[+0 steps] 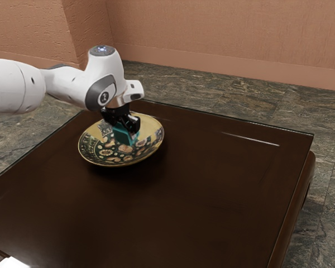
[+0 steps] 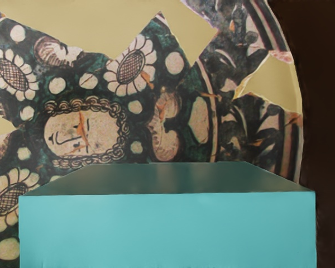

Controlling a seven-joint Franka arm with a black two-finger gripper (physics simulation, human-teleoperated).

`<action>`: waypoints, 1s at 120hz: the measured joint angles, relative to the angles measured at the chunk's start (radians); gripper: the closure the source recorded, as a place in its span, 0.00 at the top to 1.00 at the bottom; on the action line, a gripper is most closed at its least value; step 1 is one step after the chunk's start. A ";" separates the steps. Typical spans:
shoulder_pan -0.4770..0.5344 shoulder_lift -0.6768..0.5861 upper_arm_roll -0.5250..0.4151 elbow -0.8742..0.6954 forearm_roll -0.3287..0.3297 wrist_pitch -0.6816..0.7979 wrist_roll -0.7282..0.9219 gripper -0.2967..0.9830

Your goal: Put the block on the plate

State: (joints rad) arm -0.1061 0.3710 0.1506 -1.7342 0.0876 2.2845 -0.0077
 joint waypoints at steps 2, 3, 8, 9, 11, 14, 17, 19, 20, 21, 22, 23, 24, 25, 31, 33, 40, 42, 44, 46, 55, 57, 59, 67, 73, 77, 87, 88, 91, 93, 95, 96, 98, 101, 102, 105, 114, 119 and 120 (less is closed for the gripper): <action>0.007 0.019 -0.001 0.020 0.001 0.000 0.003 0.54; 0.010 0.029 -0.001 0.031 0.002 0.000 0.004 0.54; 0.029 0.078 -0.007 0.085 0.004 -0.001 0.010 0.54; 0.033 0.086 -0.009 0.095 0.005 -0.001 0.011 0.54; 0.045 0.107 -0.017 0.117 0.006 -0.001 0.014 0.54; 0.059 0.136 -0.027 0.147 0.006 -0.001 0.017 0.54; 0.069 0.162 -0.033 0.171 0.007 -0.001 0.020 0.54; 0.077 0.178 -0.037 0.186 0.007 -0.001 0.023 0.54; 0.082 0.186 -0.041 0.193 0.007 -0.001 0.024 0.54; 0.087 0.192 -0.044 0.198 0.007 -0.001 0.025 0.54; 0.094 0.199 -0.050 0.204 0.007 -0.001 0.026 0.54; 0.100 0.205 -0.055 0.208 0.007 -0.001 0.027 0.54; 0.106 0.211 -0.060 0.212 0.007 -0.001 0.028 0.54; 0.110 0.216 -0.064 0.216 0.007 -0.001 0.029 0.54; 0.126 0.233 -0.078 0.228 0.007 -0.001 0.035 0.55; 0.129 0.235 -0.081 0.230 0.006 -0.001 0.037 0.56; 0.134 0.231 -0.085 0.232 0.004 -0.001 0.044 0.61; 0.135 0.228 -0.086 0.232 0.003 -0.001 0.046 0.62; 0.135 0.225 -0.086 0.230 0.003 -0.002 0.048 0.63; 0.136 0.221 -0.087 0.229 0.002 -0.002 0.049 0.64; 0.137 0.206 -0.087 0.224 0.001 -0.002 0.057 0.68; 0.137 0.203 -0.088 0.221 0.001 -0.002 0.058 0.69; 0.137 0.199 -0.087 0.218 0.001 -0.002 0.060 0.69; 0.137 0.176 -0.087 0.204 0.001 -0.003 0.065 0.71; 0.137 0.137 -0.087 0.176 0.001 -0.003 0.069 0.72; 0.135 0.105 -0.088 0.161 0.001 -0.003 0.071 0.73; 0.124 0.011 -0.098 0.119 -0.033 -0.024 0.070 0.74; 0.123 0.003 -0.099 0.117 -0.036 -0.030 0.068 0.74; 0.118 -0.023 -0.100 0.113 -0.046 -0.049 0.063 0.75; 0.114 -0.040 -0.101 0.110 -0.051 -0.063 0.059 0.75; 0.109 -0.059 -0.101 0.106 -0.055 -0.078 0.056 0.75; 0.106 -0.069 -0.102 0.102 -0.057 -0.085 0.054 0.75; 0.101 -0.089 -0.102 0.091 -0.061 -0.098 0.050 0.75; 0.096 -0.116 -0.102 0.074 -0.065 -0.116 0.045 0.75; 0.094 -0.126 -0.102 0.067 -0.066 -0.122 0.044 0.75; 0.087 -0.153 -0.103 0.053 -0.067 -0.141 0.039 0.76; 0.075 -0.226 -0.103 0.035 -0.071 -0.203 0.026 0.76; 0.070 -0.250 -0.103 0.031 -0.070 -0.234 0.020 0.76; 0.070 -0.254 -0.103 0.031 -0.070 -0.240 0.019 0.76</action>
State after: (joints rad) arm -0.0362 0.1166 0.0475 -1.7035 0.0181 2.0448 0.0112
